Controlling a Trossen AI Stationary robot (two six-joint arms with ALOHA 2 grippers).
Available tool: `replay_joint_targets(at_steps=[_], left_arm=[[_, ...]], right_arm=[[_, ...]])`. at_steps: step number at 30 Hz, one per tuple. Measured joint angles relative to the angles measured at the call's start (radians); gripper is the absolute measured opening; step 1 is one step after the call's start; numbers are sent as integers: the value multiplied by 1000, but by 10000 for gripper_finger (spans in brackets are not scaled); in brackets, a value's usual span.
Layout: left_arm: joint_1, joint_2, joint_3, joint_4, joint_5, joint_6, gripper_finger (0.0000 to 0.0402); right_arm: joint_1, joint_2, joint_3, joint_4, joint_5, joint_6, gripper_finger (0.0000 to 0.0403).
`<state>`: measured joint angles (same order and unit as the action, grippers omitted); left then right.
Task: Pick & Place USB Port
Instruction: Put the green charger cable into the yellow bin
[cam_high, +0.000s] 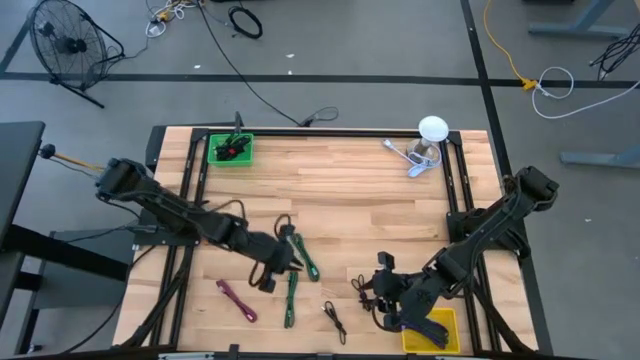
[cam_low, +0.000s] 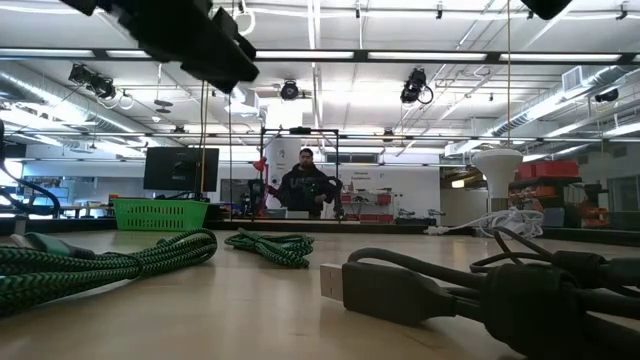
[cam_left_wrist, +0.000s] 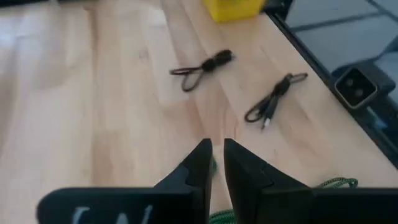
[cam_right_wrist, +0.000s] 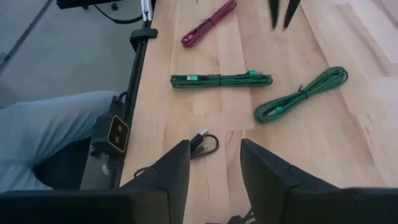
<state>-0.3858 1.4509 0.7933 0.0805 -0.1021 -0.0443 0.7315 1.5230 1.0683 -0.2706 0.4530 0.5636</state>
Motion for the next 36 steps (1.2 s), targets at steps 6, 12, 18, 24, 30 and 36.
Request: replay_joint_targets(at_steps=[6,12,18,24,30,36], left_arm=[[-11,139,21,24,-14,-2,61],[8,212,81,7,-45,27,117],[28,238,110,-54,-56,134,171],[51,275,109,-144,-84,158,187],[82,312,109,-161,-86,168,188],[104,338,110,-196,-79,161,188]], right_arm=[[0,0,0,5,0,-4,144],[-2,0,0,24,1,-34,144],[-2,0,0,26,0,-37,144],[-2,-1,0,35,-1,-49,144],[-2,-1,0,49,-1,-57,144],[-2,-1,0,52,-9,-60,144]])
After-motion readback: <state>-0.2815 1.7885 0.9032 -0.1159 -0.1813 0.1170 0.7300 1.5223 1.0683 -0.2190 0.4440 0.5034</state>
